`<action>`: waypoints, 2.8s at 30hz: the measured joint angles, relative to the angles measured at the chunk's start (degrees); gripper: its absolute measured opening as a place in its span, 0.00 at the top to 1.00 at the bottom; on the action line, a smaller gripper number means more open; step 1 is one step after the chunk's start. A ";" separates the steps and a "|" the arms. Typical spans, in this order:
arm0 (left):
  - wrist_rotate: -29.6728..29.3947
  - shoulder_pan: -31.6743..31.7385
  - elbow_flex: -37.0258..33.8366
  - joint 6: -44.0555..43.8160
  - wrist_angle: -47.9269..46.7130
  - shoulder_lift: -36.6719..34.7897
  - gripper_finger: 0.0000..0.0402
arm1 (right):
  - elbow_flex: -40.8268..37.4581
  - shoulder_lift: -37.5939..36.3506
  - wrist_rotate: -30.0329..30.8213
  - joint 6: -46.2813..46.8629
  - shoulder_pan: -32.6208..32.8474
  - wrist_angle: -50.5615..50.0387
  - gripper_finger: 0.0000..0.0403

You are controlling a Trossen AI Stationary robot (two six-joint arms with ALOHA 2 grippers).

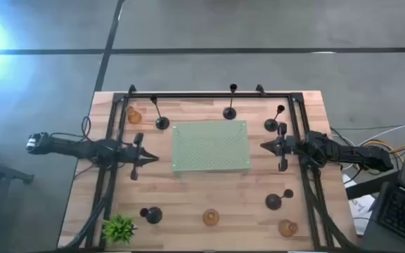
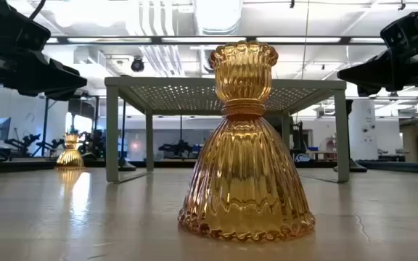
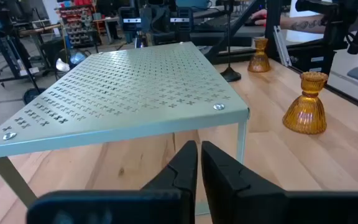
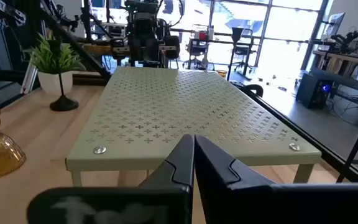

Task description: Pick & Place candle stick holders

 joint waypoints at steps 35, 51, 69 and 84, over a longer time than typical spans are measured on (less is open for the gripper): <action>-0.02 0.02 0.00 0.00 0.00 0.00 0.93 | 0.00 -0.02 -0.02 0.00 0.00 0.02 0.98; -0.02 0.01 0.00 0.00 0.00 -0.02 0.93 | 0.09 0.03 -0.88 9.23 0.00 39.57 0.98; -0.02 0.02 0.02 0.00 -0.02 -0.02 0.93 | 32.10 32.76 1.74 0.56 -0.12 0.71 0.98; 0.02 0.02 0.07 0.00 -0.20 -0.01 0.93 | 44.02 61.45 -3.61 0.57 -25.52 1.42 0.89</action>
